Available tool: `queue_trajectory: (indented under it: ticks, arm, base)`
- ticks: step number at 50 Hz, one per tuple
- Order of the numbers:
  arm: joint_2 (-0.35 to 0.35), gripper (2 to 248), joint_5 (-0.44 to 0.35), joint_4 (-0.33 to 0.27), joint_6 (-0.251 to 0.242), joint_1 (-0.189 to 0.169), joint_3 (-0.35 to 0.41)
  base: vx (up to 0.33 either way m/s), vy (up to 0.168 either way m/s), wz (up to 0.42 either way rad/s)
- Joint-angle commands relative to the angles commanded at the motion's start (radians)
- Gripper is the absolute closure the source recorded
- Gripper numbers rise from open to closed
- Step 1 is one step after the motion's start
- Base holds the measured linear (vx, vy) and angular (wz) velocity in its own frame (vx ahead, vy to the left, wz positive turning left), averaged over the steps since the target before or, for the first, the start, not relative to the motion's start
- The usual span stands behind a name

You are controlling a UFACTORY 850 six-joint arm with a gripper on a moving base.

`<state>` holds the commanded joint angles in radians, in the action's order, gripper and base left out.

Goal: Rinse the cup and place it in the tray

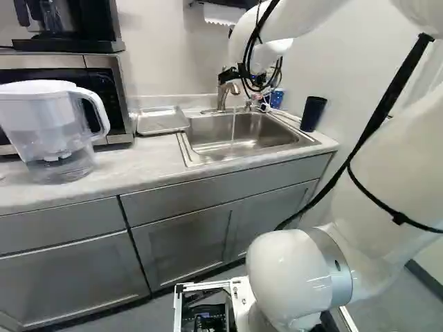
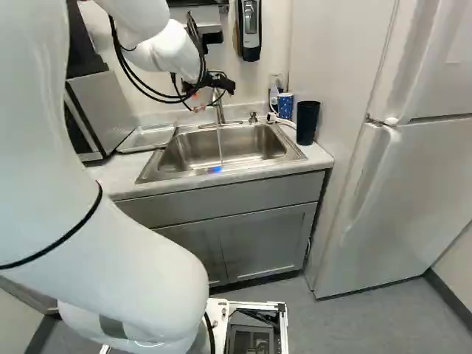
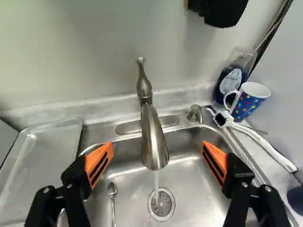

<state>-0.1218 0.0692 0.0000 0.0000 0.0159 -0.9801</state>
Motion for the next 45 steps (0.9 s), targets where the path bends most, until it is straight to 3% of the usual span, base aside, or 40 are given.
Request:
queue_trajectory:
  ticks: [16, 45]
  arm:
    - [-0.038, 3, 0.168, 0.000, 0.000, 0.004, 0.036]
    - [-0.043, 3, 0.473, 0.000, 0.000, 0.004, 0.040]
  base:
    - [0.000, 0.000, 0.000]
    - [0.000, 0.000, 0.000]
